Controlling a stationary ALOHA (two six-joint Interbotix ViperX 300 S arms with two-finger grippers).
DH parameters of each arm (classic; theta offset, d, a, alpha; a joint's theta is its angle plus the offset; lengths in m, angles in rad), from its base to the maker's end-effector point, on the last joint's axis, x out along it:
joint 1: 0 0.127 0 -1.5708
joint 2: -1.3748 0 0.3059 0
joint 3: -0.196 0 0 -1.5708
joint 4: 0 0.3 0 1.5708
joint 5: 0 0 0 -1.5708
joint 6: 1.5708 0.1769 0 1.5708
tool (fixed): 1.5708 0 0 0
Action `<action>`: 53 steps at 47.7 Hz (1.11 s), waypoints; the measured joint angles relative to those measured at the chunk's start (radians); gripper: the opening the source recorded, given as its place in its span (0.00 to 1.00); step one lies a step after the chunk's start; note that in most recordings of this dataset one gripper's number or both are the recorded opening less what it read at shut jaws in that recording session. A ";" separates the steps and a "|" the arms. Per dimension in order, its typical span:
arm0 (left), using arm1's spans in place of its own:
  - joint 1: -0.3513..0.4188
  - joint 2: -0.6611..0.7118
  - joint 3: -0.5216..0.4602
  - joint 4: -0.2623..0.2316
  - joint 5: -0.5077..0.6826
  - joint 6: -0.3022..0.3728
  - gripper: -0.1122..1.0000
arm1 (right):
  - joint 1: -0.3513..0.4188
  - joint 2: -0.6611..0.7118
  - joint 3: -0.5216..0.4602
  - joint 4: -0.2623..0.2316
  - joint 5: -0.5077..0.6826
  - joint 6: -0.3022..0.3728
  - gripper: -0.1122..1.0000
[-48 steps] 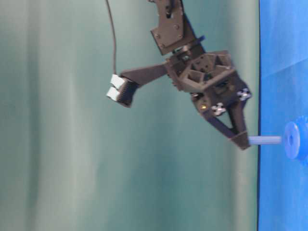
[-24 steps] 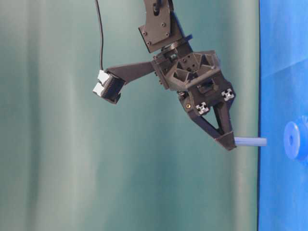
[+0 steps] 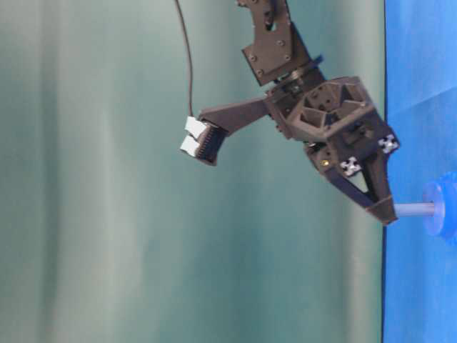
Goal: Insert the shaft placed at a random location into the center hole of the small gear at another random location.
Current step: 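Align the held shaft above the gear's center hole, then lower the shaft into the gear's center hole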
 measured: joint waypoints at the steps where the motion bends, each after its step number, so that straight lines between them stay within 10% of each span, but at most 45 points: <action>1: 0.000 0.000 0.000 0.000 0.000 0.000 0.10 | 0.000 0.003 0.000 0.000 -0.002 0.000 0.13; 53: 0.000 0.000 0.002 0.000 0.000 0.002 0.10 | 0.002 0.075 -0.005 0.012 -0.018 0.003 0.13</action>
